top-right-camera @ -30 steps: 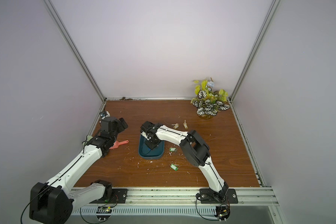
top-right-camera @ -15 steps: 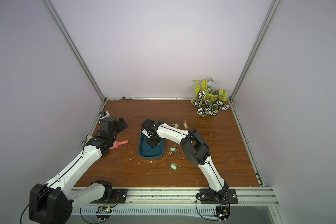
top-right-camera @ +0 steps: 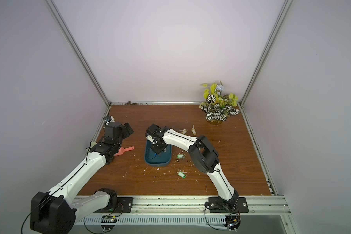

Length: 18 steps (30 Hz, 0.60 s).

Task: Take the keys out of the storage box
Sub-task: Pick up the key from the storage box.

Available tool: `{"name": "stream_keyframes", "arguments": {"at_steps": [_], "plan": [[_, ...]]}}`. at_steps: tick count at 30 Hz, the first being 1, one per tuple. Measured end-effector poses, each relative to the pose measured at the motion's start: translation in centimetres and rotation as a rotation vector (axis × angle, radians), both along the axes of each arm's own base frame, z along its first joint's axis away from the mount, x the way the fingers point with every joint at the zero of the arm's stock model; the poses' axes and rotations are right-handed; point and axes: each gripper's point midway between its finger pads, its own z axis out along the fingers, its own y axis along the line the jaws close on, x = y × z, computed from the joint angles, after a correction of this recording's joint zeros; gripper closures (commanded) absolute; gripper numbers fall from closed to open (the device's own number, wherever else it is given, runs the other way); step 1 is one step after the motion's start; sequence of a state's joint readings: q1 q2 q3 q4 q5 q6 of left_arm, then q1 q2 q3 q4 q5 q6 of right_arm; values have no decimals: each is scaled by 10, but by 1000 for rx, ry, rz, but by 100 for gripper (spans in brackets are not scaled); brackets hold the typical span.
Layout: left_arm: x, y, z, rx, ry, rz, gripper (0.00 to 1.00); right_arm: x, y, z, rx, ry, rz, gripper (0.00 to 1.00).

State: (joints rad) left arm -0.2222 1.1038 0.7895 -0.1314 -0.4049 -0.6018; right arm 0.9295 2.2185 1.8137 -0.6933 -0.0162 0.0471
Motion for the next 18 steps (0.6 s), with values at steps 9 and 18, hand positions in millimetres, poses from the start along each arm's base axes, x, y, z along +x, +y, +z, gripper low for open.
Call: {"name": "stream_keyframes", "arguments": {"at_steps": [9, 18], "plan": [[0, 0, 0, -1, 0, 0, 2, 2, 3, -16, -13, 8, -3, 74], [0, 0, 0, 0, 0, 0, 2, 8, 9, -12, 14, -12, -7, 100]]}}
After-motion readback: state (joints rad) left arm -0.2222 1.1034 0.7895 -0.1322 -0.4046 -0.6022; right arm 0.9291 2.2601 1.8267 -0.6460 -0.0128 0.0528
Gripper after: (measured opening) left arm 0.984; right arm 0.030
